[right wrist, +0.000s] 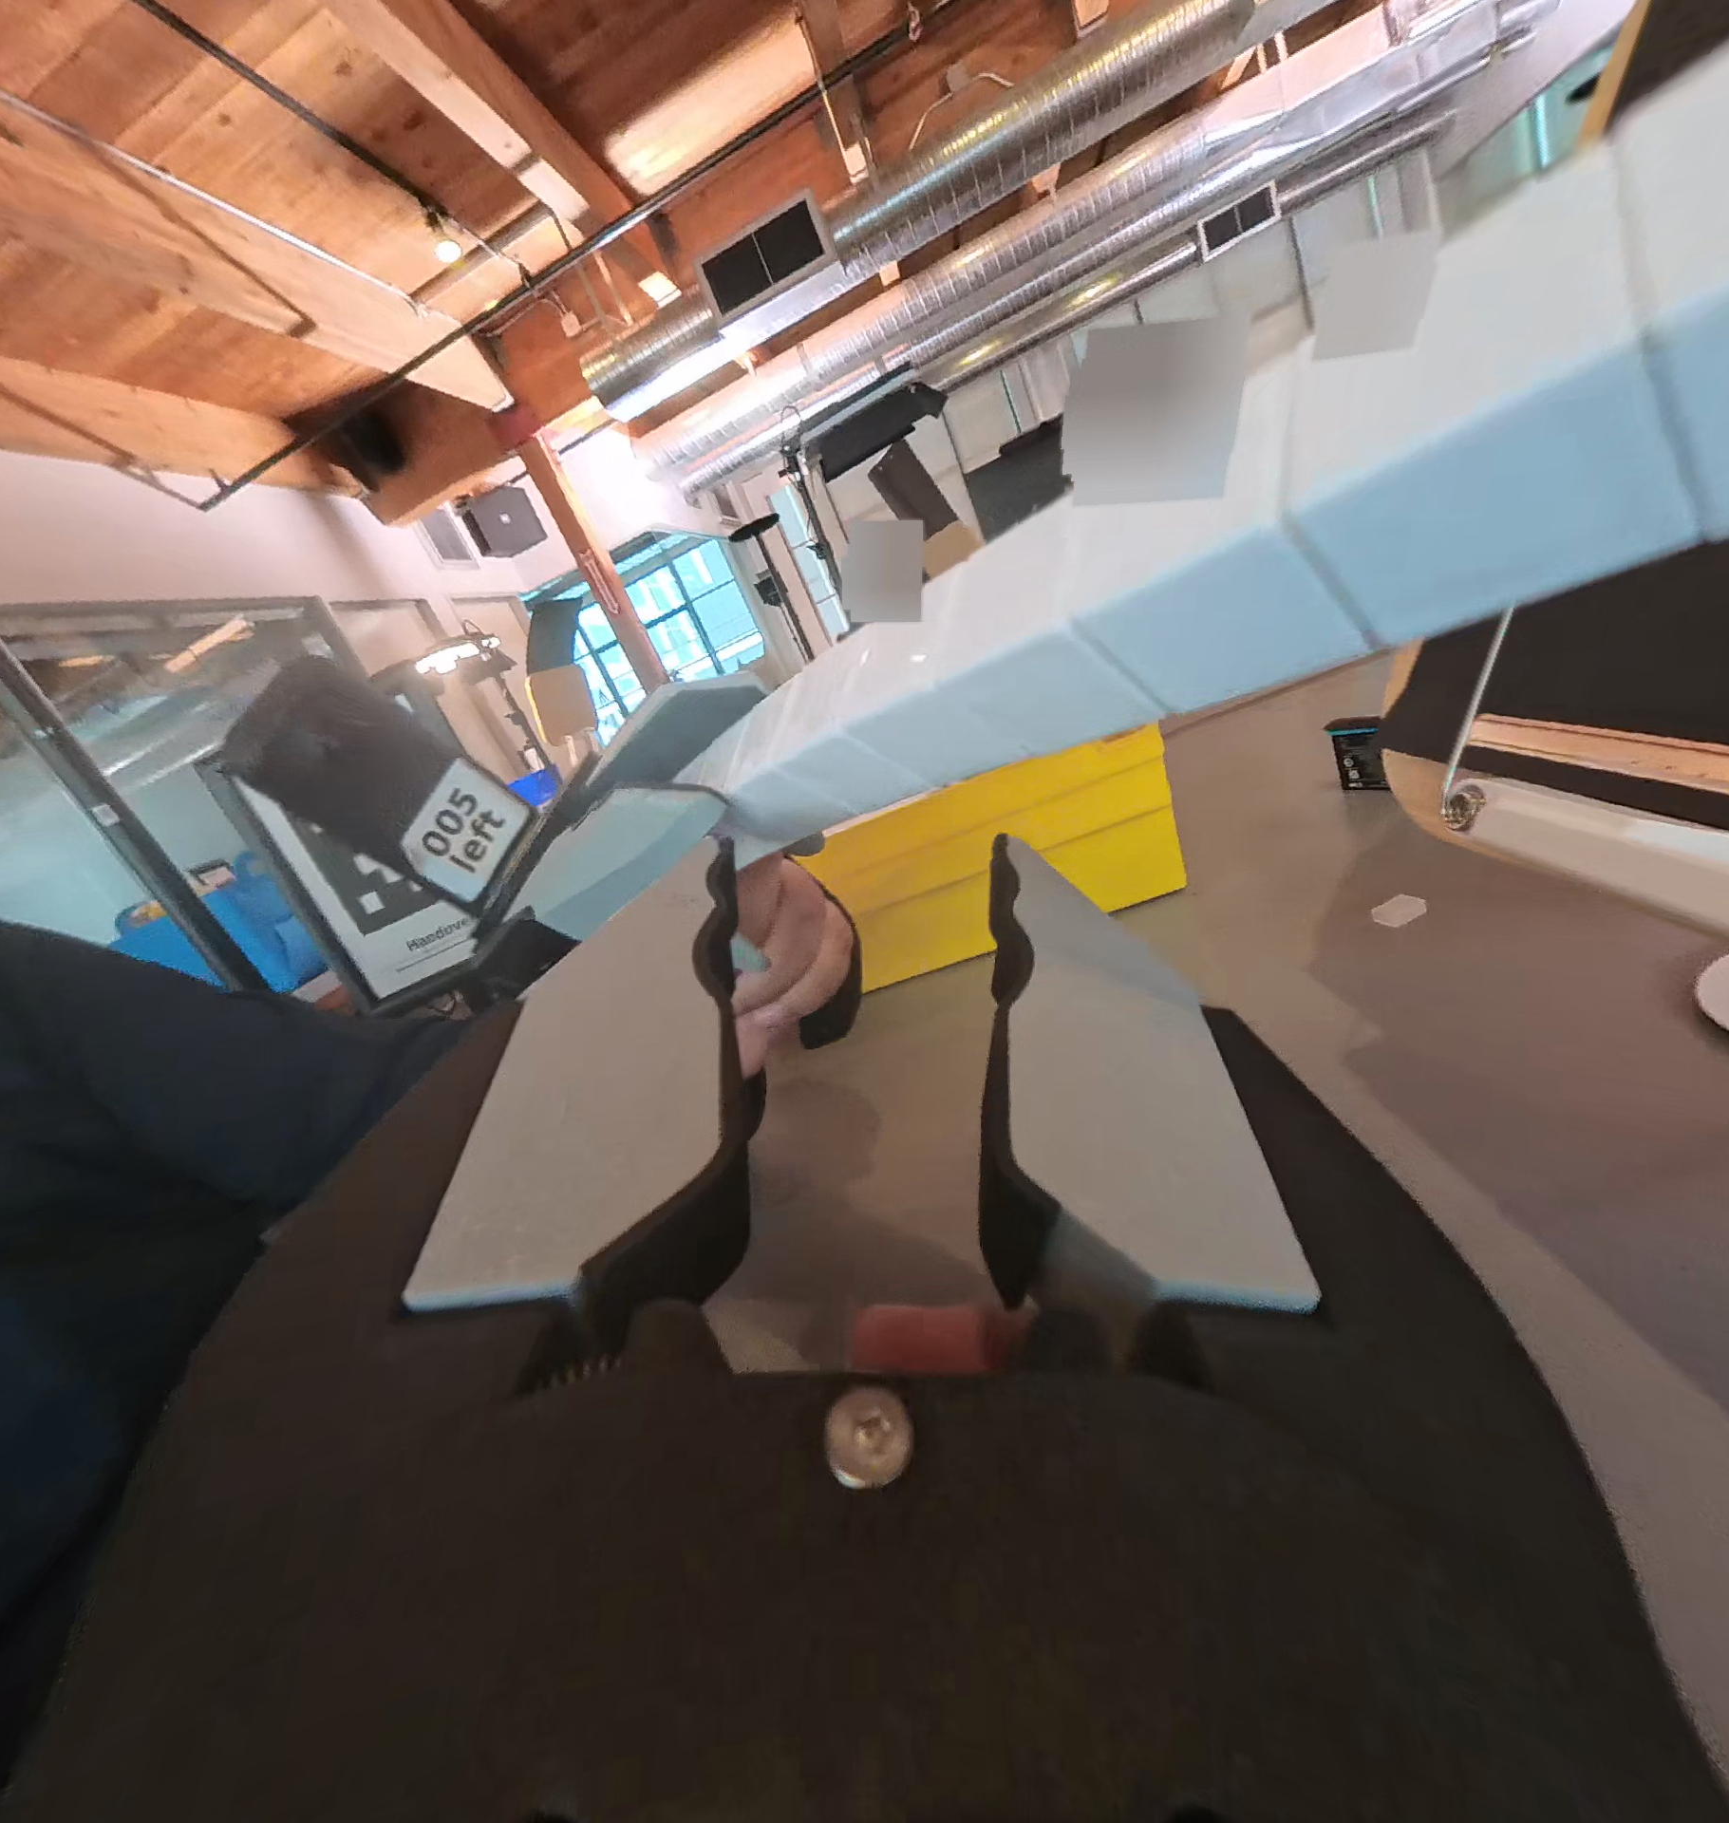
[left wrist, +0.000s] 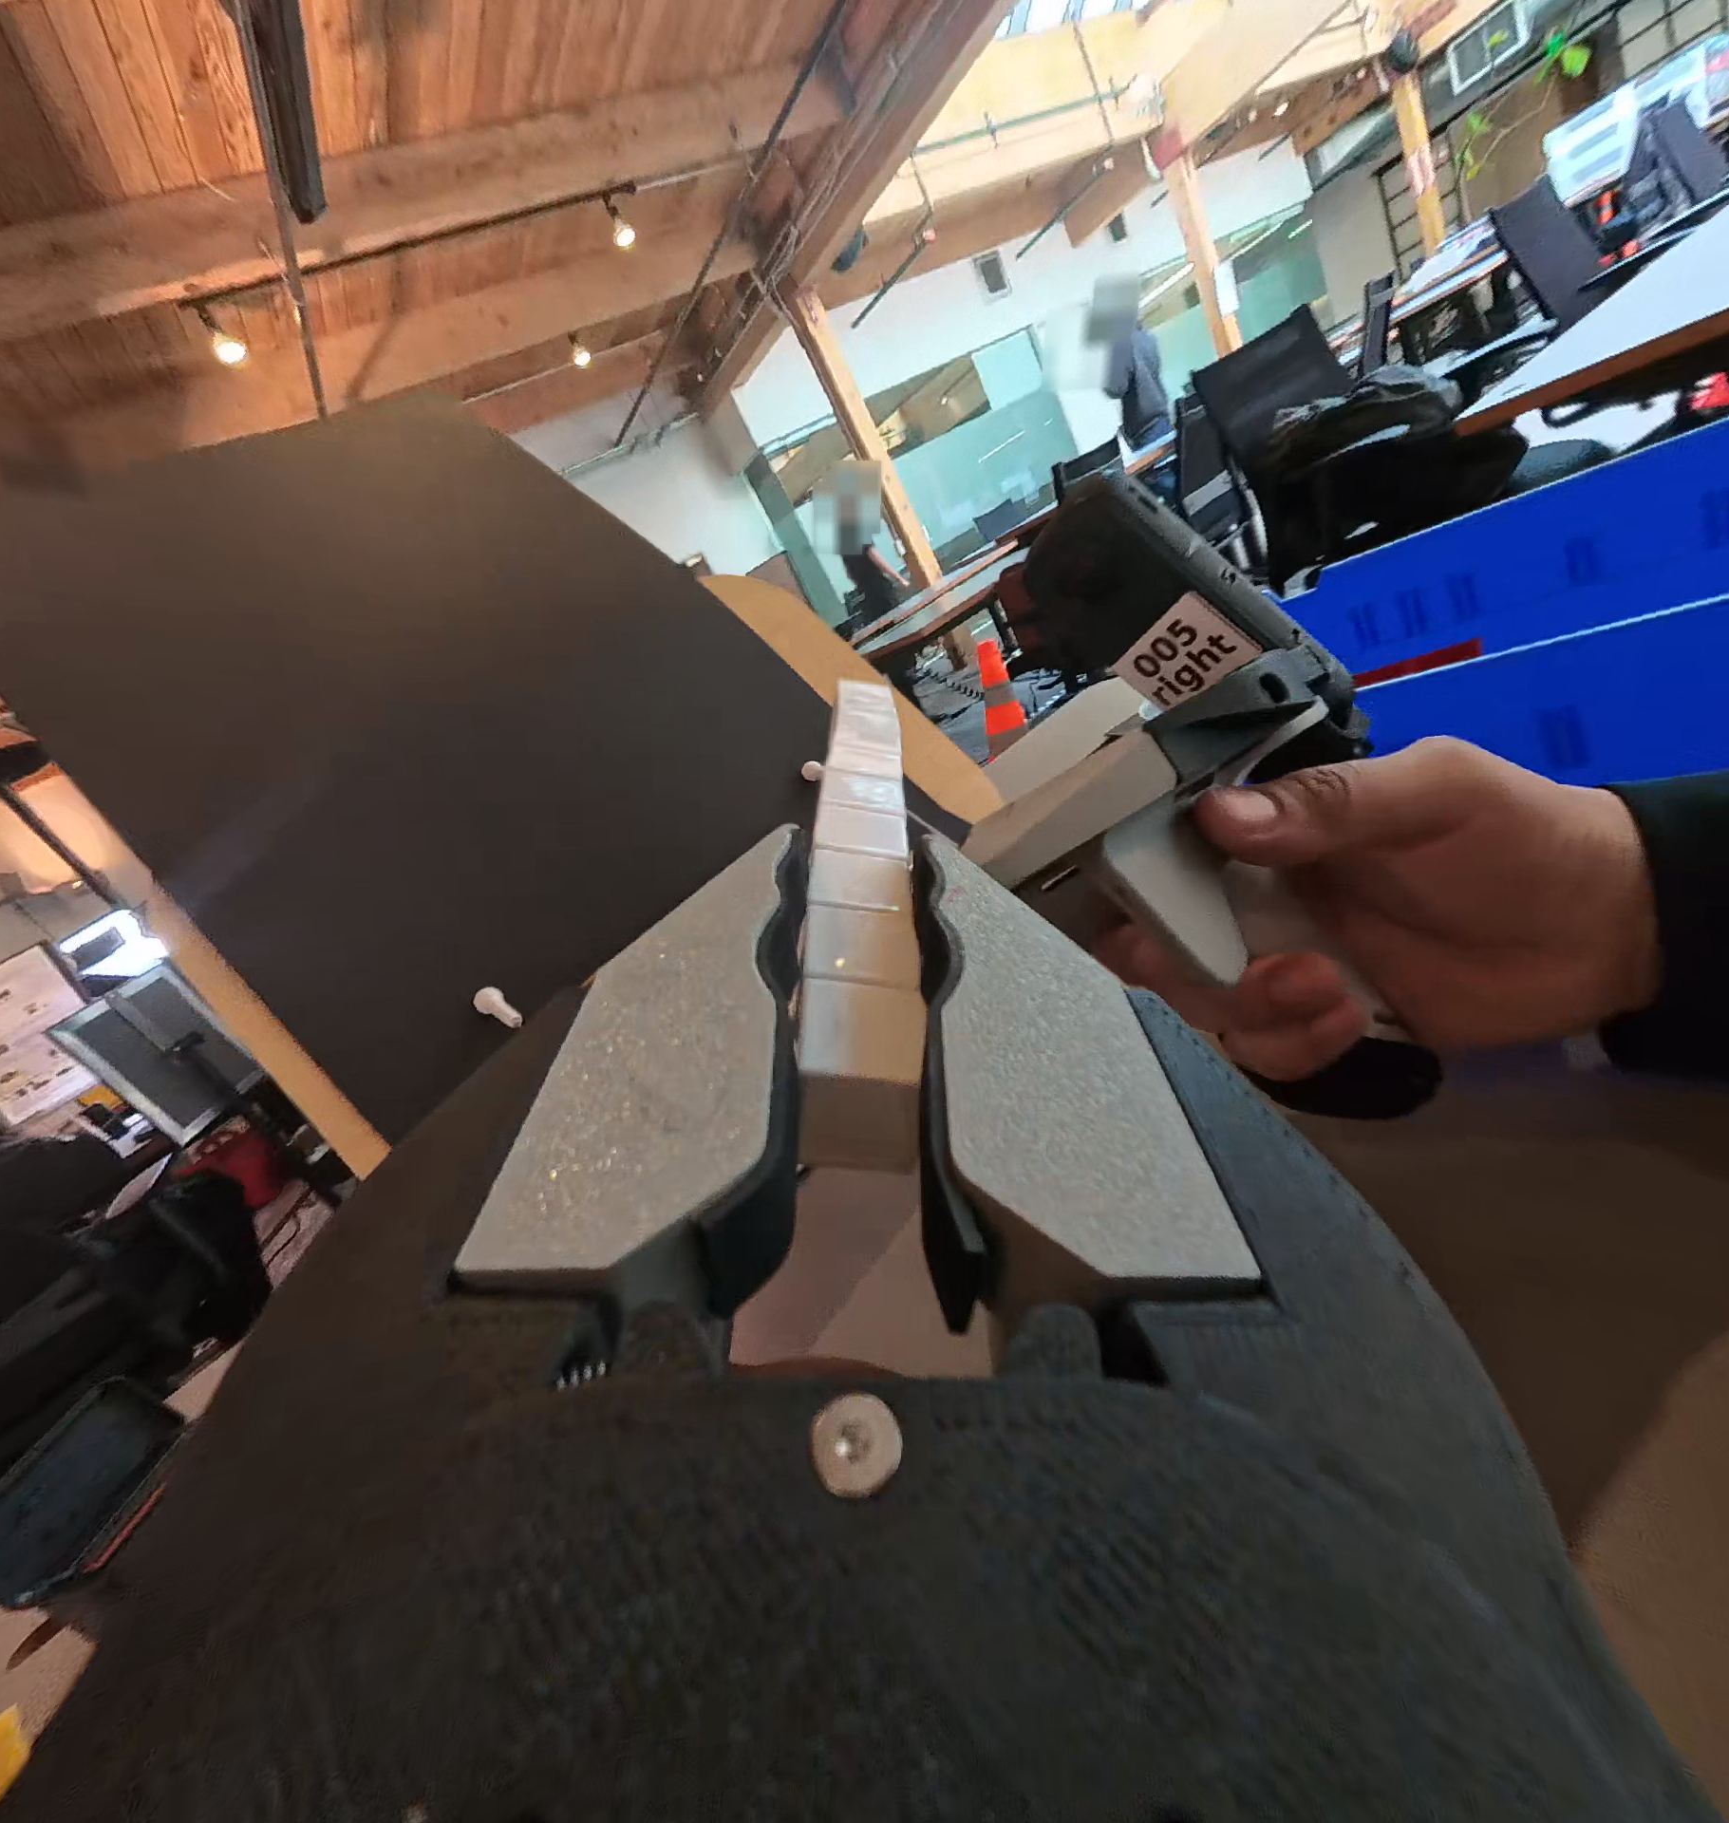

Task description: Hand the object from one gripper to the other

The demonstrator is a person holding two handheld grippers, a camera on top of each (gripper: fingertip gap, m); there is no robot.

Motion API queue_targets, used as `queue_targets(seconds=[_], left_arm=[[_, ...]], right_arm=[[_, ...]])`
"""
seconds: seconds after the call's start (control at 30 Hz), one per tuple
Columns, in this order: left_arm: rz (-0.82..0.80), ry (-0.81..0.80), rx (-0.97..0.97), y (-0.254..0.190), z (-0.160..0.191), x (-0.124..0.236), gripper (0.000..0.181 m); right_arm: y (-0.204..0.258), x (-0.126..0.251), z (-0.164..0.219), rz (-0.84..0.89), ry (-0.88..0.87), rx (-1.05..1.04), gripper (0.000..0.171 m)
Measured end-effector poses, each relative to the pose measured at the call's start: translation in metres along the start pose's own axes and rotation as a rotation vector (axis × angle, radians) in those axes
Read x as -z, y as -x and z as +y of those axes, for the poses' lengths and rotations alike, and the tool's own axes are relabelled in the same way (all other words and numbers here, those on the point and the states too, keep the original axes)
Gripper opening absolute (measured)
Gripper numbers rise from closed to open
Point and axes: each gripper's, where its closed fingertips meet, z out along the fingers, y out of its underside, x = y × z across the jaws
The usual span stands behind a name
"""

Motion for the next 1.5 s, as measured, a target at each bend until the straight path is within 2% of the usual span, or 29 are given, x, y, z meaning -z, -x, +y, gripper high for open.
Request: queue_targets(seconds=[0.03,0.07,0.17,0.27,0.33,0.43,0.47,0.67,0.7,0.77,0.9,1.3,1.5], left_arm=[[0.015,-0.013,0.003,0.000,0.000,0.000,0.018],[0.018,-0.027,0.001,0.002,0.000,0.002,0.000],[0.098,0.032,0.034,-0.004,0.020,0.000,0.000],[0.237,0.133,0.158,-0.020,0.049,-0.001,0.000],[0.291,0.188,0.249,-0.023,0.060,0.001,0.000],[0.322,0.204,0.307,-0.025,0.064,0.003,0.000],[0.321,0.210,0.316,-0.025,0.065,0.004,0.000],[0.382,0.332,0.347,-0.041,0.086,0.004,0.044],[0.372,0.356,0.325,-0.043,0.092,0.003,0.044],[0.330,0.400,0.262,-0.044,0.105,0.001,0.028],[0.344,0.483,0.229,-0.058,0.122,0.000,0.028],[0.335,0.478,0.228,-0.063,0.118,0.001,0.036],[0.331,0.477,0.259,-0.062,0.117,0.000,0.032]], right_arm=[[-0.001,0.000,0.002,-0.006,0.010,-0.001,0.054],[-0.001,0.000,0.004,-0.015,0.017,0.001,0.060],[-0.008,-0.001,0.007,0.017,0.018,0.000,0.065],[-0.024,-0.001,0.013,0.082,0.020,-0.053,0.052],[-0.030,-0.001,0.018,0.082,0.022,-0.085,0.049],[-0.034,0.000,0.020,0.093,0.031,-0.078,0.020],[-0.036,0.001,0.022,0.121,0.047,-0.059,0.020],[-0.043,0.008,0.024,0.301,0.137,0.111,0.019],[-0.040,0.007,0.026,0.295,0.152,0.116,0.019],[-0.035,0.002,0.029,0.286,0.175,0.137,0.019],[-0.041,-0.004,0.048,0.338,0.287,0.214,0.020],[-0.024,-0.015,0.061,0.215,0.314,0.160,0.023],[-0.018,-0.019,0.062,0.186,0.319,0.157,0.026]])
